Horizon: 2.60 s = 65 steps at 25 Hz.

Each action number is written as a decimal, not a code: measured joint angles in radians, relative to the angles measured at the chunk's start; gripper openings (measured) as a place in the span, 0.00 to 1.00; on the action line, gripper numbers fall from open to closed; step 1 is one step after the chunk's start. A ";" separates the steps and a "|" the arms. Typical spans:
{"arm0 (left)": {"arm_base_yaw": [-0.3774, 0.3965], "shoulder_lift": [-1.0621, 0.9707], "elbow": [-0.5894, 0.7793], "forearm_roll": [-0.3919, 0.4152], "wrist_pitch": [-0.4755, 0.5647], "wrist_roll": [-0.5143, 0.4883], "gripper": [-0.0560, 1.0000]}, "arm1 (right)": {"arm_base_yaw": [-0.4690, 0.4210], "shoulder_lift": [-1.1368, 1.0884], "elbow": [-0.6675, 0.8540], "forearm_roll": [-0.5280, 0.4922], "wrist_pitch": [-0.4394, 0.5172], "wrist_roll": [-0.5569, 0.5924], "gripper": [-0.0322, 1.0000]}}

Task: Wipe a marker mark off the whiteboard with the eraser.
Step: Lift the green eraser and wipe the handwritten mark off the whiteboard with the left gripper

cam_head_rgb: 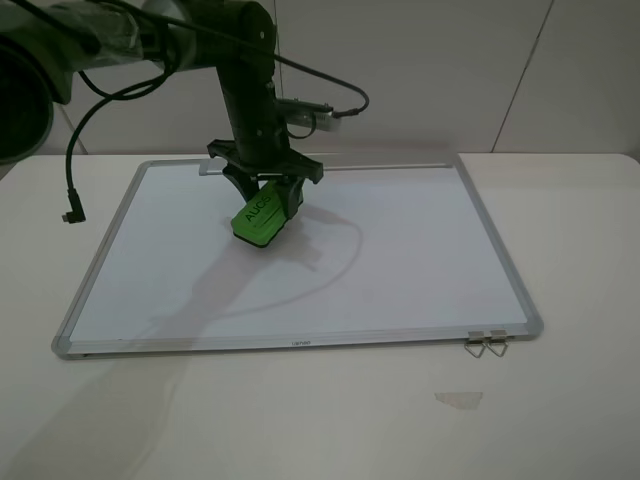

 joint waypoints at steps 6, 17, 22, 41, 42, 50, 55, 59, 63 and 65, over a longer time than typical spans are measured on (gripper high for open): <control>-0.005 0.077 -0.019 0.003 -0.050 -0.002 0.61 | 0.000 0.000 0.000 0.000 0.000 0.000 0.82; -0.008 0.089 -0.028 0.081 -0.128 0.039 0.61 | 0.000 0.000 0.000 0.000 0.000 0.000 0.82; -0.007 0.094 -0.031 0.112 -0.142 0.039 0.61 | 0.000 0.000 0.000 0.000 0.000 0.000 0.82; 0.031 0.124 -0.048 0.063 -0.131 0.047 0.61 | 0.000 0.000 0.000 0.000 0.000 0.000 0.82; 0.023 0.124 -0.050 0.054 -0.130 0.050 0.61 | 0.000 0.000 0.000 0.000 0.000 0.000 0.82; -0.082 0.125 -0.051 -0.008 -0.129 0.076 0.61 | 0.000 0.000 0.000 0.000 0.000 0.000 0.82; -0.084 0.125 -0.051 -0.020 -0.130 0.076 0.61 | 0.000 0.000 0.000 0.000 0.000 0.000 0.82; -0.065 0.125 -0.051 0.020 -0.130 0.076 0.61 | 0.000 0.000 0.000 0.000 0.000 0.000 0.82; -0.021 0.127 -0.051 0.054 -0.126 0.088 0.61 | 0.000 0.000 0.000 0.000 0.000 0.000 0.82; 0.003 0.127 -0.051 0.054 -0.122 0.095 0.61 | 0.000 0.000 0.000 0.000 0.000 0.000 0.82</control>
